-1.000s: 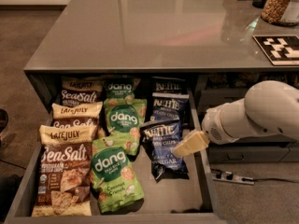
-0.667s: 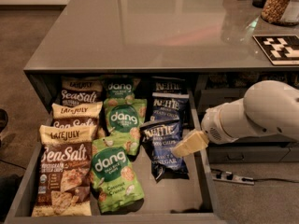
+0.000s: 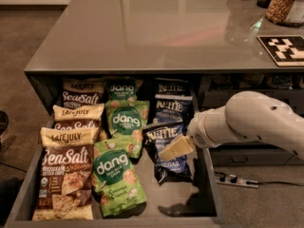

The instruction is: Pick blue chip bag from top drawer and place on counter

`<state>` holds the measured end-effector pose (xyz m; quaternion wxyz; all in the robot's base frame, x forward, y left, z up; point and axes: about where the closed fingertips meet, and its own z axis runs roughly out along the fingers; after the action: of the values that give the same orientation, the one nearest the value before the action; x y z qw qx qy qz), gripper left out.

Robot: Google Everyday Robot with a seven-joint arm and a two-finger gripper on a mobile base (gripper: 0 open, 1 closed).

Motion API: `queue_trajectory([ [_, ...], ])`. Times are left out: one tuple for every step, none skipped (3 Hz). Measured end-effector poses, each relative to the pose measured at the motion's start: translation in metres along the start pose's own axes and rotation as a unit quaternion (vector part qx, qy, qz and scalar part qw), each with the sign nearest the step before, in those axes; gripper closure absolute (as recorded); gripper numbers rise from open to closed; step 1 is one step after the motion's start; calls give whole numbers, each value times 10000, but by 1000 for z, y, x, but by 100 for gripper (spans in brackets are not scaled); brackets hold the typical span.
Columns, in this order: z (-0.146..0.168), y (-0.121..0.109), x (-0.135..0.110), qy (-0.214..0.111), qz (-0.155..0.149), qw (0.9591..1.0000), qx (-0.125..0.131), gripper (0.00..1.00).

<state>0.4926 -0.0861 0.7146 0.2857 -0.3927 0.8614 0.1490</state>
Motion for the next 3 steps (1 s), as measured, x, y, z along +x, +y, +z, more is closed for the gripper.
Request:
queue_trajectory([
  [46,16,-6,-300,237,9993,23,0],
  [46,16,-6,-300,237,9993,23,0],
  [64,18,-1,-249,309,9992,20,0],
])
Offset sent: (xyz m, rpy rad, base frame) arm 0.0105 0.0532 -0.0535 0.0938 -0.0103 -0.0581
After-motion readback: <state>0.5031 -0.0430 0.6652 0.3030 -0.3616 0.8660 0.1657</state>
